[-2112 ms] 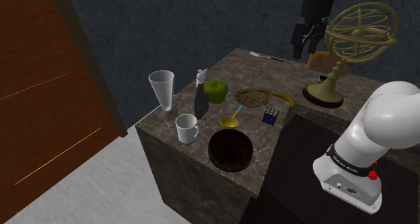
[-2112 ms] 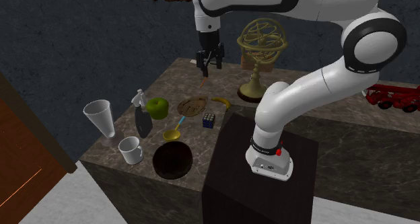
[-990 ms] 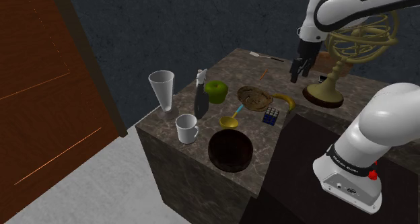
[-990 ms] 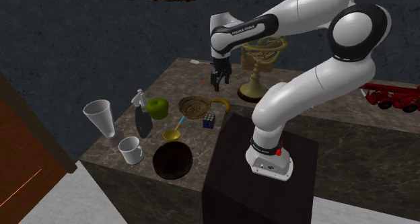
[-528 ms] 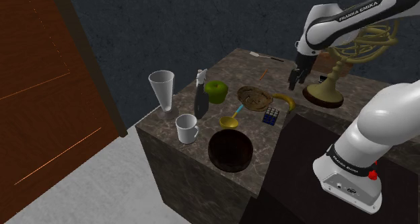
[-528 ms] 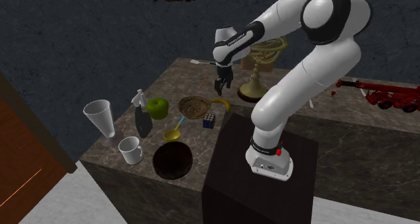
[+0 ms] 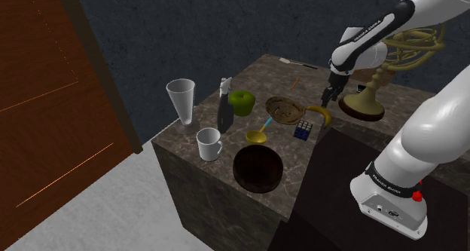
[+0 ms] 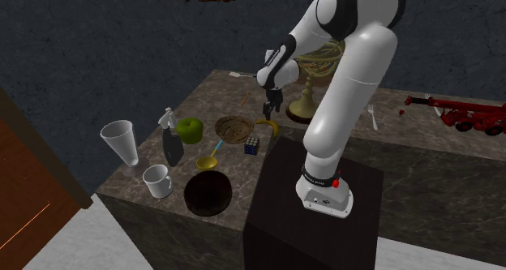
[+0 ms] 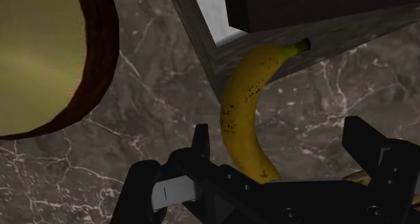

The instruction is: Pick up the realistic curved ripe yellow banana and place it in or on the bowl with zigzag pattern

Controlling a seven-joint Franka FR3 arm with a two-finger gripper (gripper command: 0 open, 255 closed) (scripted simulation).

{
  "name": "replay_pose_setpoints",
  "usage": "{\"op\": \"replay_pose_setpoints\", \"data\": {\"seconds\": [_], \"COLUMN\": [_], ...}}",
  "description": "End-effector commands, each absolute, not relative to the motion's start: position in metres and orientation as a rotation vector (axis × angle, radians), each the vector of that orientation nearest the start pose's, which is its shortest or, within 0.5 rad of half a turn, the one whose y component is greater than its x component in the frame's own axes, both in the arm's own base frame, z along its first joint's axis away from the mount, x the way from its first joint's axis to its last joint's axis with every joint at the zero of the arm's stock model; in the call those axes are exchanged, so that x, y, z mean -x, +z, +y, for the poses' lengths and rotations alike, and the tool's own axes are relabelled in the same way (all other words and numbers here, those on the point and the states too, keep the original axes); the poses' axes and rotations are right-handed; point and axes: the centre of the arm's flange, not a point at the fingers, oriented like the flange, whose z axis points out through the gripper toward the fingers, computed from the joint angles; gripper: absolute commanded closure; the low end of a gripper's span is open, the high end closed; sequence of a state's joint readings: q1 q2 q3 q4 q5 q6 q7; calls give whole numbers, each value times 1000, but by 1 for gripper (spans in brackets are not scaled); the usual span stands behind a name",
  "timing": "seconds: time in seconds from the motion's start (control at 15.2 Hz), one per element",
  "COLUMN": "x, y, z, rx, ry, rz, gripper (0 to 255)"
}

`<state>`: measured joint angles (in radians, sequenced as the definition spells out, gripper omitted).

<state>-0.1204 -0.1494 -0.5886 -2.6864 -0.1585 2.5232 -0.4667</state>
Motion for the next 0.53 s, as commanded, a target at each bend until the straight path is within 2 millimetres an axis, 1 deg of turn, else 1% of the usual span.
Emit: {"op": "replay_pose_setpoints", "data": {"seconds": [0.0,0.07,0.46], "x": [-318,-318,-318], "y": [252,251,219], "z": [-275,-277,-277], "rx": [3132,3132,3132], "ry": [34,33,33], "rz": [159,159,159], "gripper": [0,0,0]}}
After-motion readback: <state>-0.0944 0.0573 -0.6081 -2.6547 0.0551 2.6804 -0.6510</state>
